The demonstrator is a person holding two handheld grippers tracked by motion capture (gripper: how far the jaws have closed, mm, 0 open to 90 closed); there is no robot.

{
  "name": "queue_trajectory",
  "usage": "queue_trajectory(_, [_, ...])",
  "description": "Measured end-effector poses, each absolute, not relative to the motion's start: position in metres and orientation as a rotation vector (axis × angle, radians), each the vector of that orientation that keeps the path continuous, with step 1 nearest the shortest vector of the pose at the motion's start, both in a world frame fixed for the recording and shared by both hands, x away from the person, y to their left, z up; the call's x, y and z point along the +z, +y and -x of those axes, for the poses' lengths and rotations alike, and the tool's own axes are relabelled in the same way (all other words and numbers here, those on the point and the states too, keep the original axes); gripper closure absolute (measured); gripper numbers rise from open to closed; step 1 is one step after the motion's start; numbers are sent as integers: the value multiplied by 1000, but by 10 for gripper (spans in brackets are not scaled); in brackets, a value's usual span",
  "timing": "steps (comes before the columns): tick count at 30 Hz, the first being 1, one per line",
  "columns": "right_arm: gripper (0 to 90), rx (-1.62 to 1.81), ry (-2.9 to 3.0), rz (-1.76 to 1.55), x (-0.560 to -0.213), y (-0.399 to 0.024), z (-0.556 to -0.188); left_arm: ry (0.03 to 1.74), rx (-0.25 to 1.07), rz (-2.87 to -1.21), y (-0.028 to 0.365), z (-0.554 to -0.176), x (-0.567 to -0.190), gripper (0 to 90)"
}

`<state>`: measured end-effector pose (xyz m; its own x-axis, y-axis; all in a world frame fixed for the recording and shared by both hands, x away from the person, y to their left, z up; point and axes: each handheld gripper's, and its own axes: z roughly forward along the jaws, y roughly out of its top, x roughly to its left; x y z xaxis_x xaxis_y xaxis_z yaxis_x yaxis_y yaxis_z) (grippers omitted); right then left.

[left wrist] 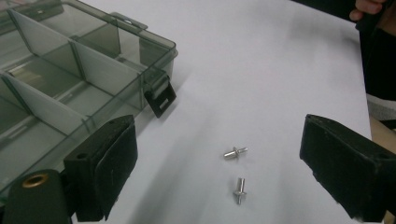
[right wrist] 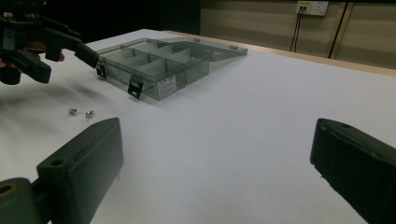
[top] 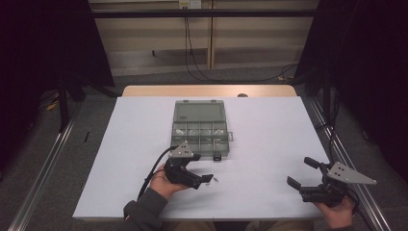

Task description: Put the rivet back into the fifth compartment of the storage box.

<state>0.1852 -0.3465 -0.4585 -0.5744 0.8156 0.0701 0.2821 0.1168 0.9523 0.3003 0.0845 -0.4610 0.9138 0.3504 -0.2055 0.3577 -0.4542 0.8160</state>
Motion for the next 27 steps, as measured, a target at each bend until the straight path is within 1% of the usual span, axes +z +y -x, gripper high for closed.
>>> queue_trajectory(9, [23,1468,1921,-1062,-458,-346,-185,490,-29,-2169,78,-295,-465,136])
queue_trajectory(17, [23,1473,1919,-1061,-458,-345,-185,485,-51,-2203,75,-293,-467,168])
queue_trajectory(19, [23,1469,1925,-1061,-458,-345,-186,483,-55,-2213,75,-293,-468,202])
queue_trajectory(20, [23,1469,1925,-1061,-458,-345,-186,482,-56,-2218,75,-293,-468,202])
queue_trajectory(22, [23,1469,1927,-1060,-458,-345,-185,483,-69,-2235,74,-293,-469,250])
queue_trajectory(23, [23,1469,1927,-1060,-458,-345,-185,480,-67,-2243,74,-293,-469,250])
queue_trajectory(24, [23,1469,1923,-1054,-458,-344,-186,483,-70,-2250,75,-293,-470,300])
queue_trajectory(26, [23,1470,1924,-1057,-458,-344,-186,486,-76,-2253,75,-293,-470,316])
queue_trajectory(27, [24,1466,1925,-1058,-458,-344,-186,475,-81,-2263,75,-293,-469,345])
